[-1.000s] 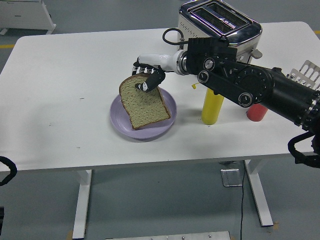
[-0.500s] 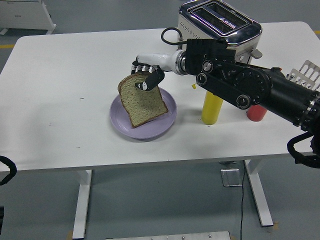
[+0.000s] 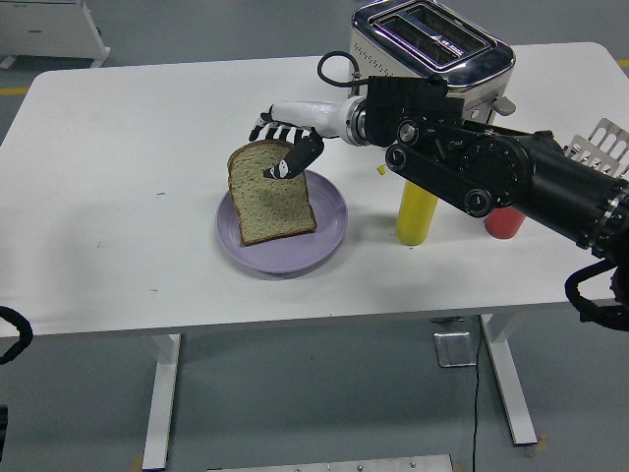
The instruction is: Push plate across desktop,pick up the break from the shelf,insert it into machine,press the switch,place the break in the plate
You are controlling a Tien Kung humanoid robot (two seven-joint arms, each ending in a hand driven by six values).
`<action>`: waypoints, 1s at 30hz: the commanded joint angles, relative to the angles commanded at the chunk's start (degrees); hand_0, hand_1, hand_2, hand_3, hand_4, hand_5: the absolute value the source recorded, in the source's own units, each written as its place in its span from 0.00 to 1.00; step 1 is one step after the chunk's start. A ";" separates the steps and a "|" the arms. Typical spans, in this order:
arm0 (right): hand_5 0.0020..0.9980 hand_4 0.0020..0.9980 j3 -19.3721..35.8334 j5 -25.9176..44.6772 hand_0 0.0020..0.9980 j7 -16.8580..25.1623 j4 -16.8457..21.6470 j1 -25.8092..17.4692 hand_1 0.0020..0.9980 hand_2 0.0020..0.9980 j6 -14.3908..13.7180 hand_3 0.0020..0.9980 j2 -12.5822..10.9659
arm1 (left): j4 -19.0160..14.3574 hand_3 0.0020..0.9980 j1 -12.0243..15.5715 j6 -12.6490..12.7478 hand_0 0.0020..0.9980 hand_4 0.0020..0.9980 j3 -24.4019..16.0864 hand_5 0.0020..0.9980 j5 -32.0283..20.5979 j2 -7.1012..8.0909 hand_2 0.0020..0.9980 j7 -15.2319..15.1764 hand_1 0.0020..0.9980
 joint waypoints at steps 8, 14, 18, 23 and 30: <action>0.35 0.77 1.49 -1.41 0.88 1.58 -0.38 -0.12 0.88 0.92 -3.43 0.95 -0.23 | 0.01 0.82 0.03 0.00 0.83 0.65 0.03 1.00 0.01 -0.02 0.90 0.00 0.88; 0.35 0.77 2.84 -1.98 0.88 2.36 -0.42 -0.34 0.88 0.92 -5.05 0.96 -0.44 | 0.02 0.82 0.12 0.00 0.83 0.65 0.11 1.00 0.01 -0.04 0.90 0.00 0.88; 0.35 0.78 3.44 -2.26 0.89 2.42 -0.18 -0.68 0.88 0.92 -5.48 0.95 -0.69 | 0.03 0.82 0.19 -0.01 0.83 0.65 0.22 1.00 0.01 -0.06 0.90 0.00 0.88; 0.35 0.77 6.56 -3.82 0.88 2.53 1.89 -0.93 0.88 0.92 -6.43 0.95 -1.71 | 0.03 0.82 0.33 -0.01 0.83 0.64 0.29 1.00 0.02 -0.03 0.90 0.00 0.88; 0.35 0.76 14.13 -3.42 0.88 3.31 7.13 -1.42 0.87 0.89 -10.12 0.94 -4.09 | 0.03 0.82 0.55 0.00 0.83 0.64 0.38 1.00 0.04 0.07 0.90 -0.01 0.88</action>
